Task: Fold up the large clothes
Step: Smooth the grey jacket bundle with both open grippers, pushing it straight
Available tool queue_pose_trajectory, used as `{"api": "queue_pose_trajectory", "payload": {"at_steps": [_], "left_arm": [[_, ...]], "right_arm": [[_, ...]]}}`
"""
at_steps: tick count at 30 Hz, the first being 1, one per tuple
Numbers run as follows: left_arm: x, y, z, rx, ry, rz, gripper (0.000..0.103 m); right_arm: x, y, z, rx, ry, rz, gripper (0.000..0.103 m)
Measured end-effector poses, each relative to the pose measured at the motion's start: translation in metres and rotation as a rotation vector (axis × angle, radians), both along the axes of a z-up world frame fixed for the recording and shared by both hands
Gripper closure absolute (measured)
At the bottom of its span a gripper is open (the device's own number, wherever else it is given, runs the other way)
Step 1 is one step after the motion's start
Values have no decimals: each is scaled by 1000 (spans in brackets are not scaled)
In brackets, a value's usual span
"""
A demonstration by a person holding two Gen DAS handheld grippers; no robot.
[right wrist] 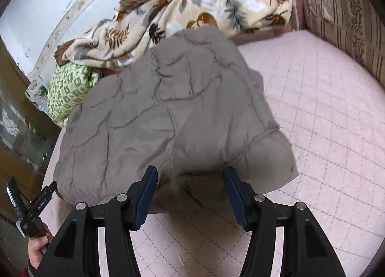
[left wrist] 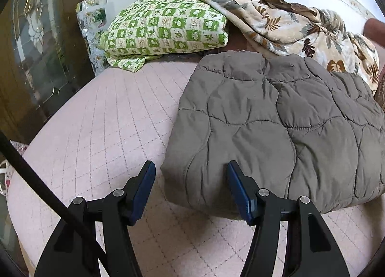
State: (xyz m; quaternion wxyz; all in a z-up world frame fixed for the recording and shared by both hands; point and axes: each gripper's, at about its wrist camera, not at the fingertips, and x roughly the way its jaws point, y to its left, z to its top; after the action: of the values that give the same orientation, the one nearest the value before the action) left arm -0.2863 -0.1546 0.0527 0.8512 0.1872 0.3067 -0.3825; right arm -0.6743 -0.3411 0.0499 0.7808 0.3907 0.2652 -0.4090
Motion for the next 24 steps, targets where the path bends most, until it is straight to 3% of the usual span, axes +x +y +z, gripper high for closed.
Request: {"api": "queue_pose_trajectory", "payload": {"at_steps": [8, 24], "left_arm": [[3, -4, -3, 7, -3, -4, 42], [0, -9, 0, 13, -22, -8, 42]], "right_arm": [[10, -1, -8, -6, 49, 17, 36], [10, 1, -8, 6, 35, 15, 36]]}}
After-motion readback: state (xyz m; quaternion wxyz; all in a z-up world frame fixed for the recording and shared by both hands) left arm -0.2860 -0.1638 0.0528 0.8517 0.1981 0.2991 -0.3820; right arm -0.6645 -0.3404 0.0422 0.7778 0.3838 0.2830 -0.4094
